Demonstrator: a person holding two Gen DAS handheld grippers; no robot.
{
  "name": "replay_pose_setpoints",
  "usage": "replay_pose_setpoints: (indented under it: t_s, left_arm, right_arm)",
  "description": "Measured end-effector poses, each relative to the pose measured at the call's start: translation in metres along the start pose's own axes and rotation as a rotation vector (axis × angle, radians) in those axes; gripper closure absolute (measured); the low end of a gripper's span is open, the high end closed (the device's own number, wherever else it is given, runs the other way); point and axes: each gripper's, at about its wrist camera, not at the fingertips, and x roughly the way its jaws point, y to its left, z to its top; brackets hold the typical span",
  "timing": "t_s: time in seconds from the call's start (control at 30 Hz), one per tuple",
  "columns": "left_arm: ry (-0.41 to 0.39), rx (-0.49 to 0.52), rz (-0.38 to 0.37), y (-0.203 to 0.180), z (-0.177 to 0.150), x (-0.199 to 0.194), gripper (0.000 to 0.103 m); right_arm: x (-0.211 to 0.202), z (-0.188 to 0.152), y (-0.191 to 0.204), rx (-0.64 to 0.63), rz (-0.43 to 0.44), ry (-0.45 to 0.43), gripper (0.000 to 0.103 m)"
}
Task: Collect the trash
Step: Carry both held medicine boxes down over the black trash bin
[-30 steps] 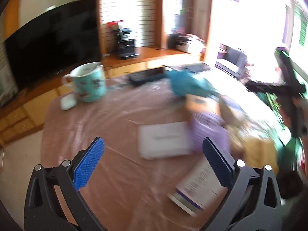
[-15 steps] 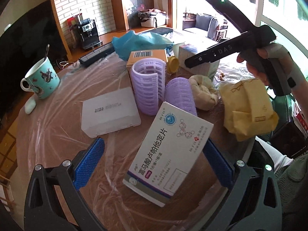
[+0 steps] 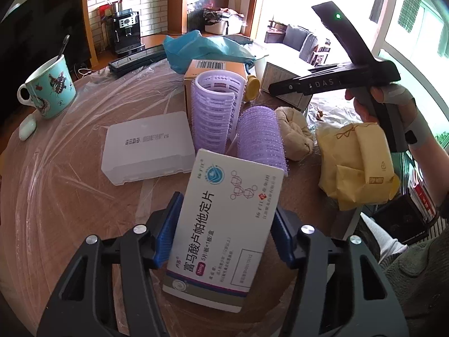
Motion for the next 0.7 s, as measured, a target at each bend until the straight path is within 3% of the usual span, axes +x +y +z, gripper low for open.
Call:
replay_pose_setpoints:
  t_s: [0.3,0.5,0.7]
  left_arm:
    - [-0.12,-0.184,-0.014,0.004,-0.004,-0.028,0.048]
    - [-0.164,-0.291,0.017,0.005,-0.002,-0.037,0.048]
    - [-0.208,-0.322,0.067,-0.002,0.0,-0.048,0.048]
  right_arm:
    - [-0.03,0.001,-0.005,0.055,0.106,-0.095,0.057]
    - [-0.056,-0.002,0.001,0.034,0.127,-0.146,0.057]
    - [-0.087,-0.015,0.012,0.006,0.182,-0.189,0.057]
